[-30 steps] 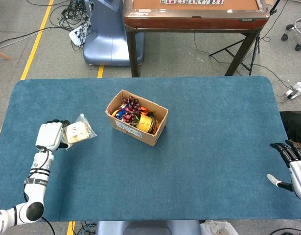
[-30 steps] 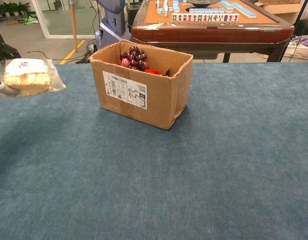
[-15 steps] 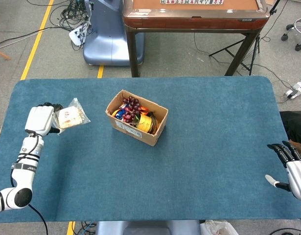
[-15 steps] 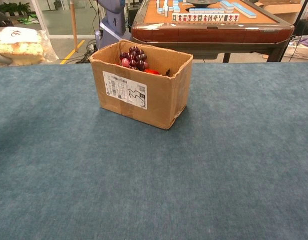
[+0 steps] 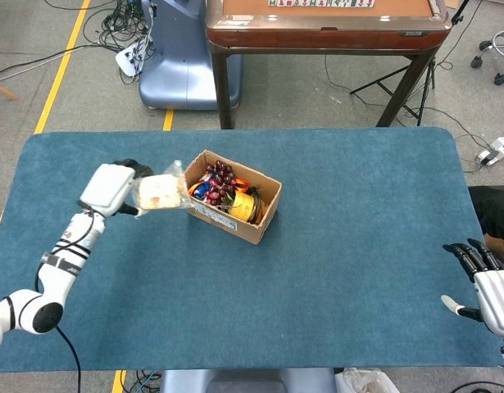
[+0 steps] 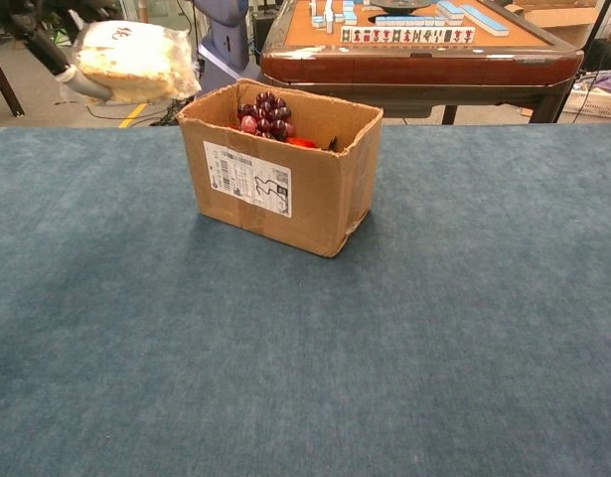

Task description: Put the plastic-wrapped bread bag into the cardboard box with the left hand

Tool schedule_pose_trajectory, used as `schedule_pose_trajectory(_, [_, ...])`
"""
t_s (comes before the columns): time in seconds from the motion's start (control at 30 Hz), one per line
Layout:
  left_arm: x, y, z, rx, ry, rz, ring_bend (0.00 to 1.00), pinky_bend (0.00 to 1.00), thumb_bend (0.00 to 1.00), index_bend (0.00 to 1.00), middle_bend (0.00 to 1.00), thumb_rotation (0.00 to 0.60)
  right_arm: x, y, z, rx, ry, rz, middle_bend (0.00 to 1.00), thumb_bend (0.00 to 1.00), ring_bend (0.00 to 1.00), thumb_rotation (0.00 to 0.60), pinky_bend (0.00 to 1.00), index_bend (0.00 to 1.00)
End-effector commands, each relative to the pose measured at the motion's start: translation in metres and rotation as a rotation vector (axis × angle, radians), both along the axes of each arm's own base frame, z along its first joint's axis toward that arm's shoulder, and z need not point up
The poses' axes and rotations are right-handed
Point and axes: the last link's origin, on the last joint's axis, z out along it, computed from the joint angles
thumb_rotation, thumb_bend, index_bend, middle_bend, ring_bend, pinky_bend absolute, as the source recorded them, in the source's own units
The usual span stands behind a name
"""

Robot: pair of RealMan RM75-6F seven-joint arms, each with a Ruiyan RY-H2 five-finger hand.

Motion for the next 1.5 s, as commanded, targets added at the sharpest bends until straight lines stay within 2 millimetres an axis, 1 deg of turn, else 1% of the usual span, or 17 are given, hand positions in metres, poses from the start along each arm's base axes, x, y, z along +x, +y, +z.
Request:
schedule_pose_trajectory(0.03, [0.018,0.006,-0.012,-0.039,0.004,-0.068,0.27,0.34,0.19,0.48,0.47,0.600,0.000,0.000,0.001,-0.002,-0.001,-0.002,0.22,0.03,0.10,0.600,0.41,0.21])
schedule_pose_trajectory(0.27, [0.045,0.016,-0.032,-0.092,0.023,-0.151,0.27,0.34,0.19,0.49,0.47,0.600,-0.004,-0.001,0.002,-0.005,-0.002,-0.019,0.22,0.03,0.10,0.600,0.41,0.21])
schedule_pose_trajectory(0.37, [0.060,0.020,-0.042,-0.109,0.061,-0.202,0.27,0.35,0.22,0.49,0.47,0.600,-0.006,-0.003,0.000,0.003,-0.002,-0.028,0.22,0.03,0.10,0.600,0.41,0.21])
schedule_pose_trajectory(0.57, [0.080,0.022,-0.057,-0.133,0.107,-0.273,0.27,0.35,0.23,0.50,0.47,0.600,-0.008,-0.006,-0.001,0.016,-0.005,-0.038,0.22,0.03,0.10,0.600,0.41,0.21])
schedule_pose_trajectory(0.67, [0.084,0.025,-0.064,-0.138,0.117,-0.284,0.27,0.36,0.23,0.50,0.47,0.600,-0.008,-0.006,-0.001,0.016,-0.008,-0.037,0.22,0.03,0.10,0.600,0.41,0.21])
schedule_pose_trajectory(0.8, [0.084,0.031,-0.071,-0.139,0.134,-0.273,0.27,0.36,0.23,0.50,0.47,0.600,-0.008,-0.006,0.000,0.013,-0.011,-0.038,0.22,0.03,0.10,0.600,0.41,0.21])
schedule_pose_trajectory(0.93, [0.082,0.039,-0.075,-0.137,0.167,-0.251,0.26,0.36,0.23,0.49,0.47,0.600,-0.008,-0.005,0.001,0.011,-0.013,-0.037,0.22,0.03,0.10,0.600,0.41,0.21])
schedule_pose_trajectory(1.1, [0.085,0.044,-0.078,-0.127,0.196,-0.235,0.26,0.36,0.23,0.48,0.47,0.600,-0.009,-0.005,0.002,0.010,-0.015,-0.041,0.22,0.03,0.10,0.600,0.41,0.21])
schedule_pose_trajectory(1.17, [0.086,0.045,-0.079,-0.126,0.209,-0.224,0.24,0.36,0.23,0.44,0.44,0.600,-0.009,-0.006,0.002,0.011,-0.017,-0.041,0.22,0.03,0.10,0.600,0.41,0.21])
schedule_pose_trajectory(1.23, [0.087,0.046,-0.080,-0.125,0.217,-0.214,0.22,0.36,0.23,0.38,0.37,0.600,-0.009,-0.006,0.001,0.012,-0.017,-0.041,0.22,0.03,0.10,0.600,0.41,0.21])
schedule_pose_trajectory(1.3, [0.088,0.046,-0.082,-0.120,0.221,-0.203,0.18,0.36,0.23,0.27,0.28,0.600,-0.009,-0.006,0.001,0.014,-0.017,-0.040,0.22,0.03,0.10,0.600,0.41,0.21])
schedule_pose_trajectory(1.43, [0.091,0.046,-0.083,-0.103,0.220,-0.193,0.09,0.36,0.23,0.07,0.14,0.600,-0.008,-0.006,0.002,0.013,-0.018,-0.039,0.22,0.03,0.10,0.600,0.41,0.21])
schedule_pose_trajectory(1.5, [0.091,0.045,-0.082,-0.091,0.225,-0.190,0.07,0.36,0.23,0.02,0.11,0.600,-0.008,-0.005,0.002,0.013,-0.019,-0.039,0.22,0.03,0.10,0.600,0.41,0.21])
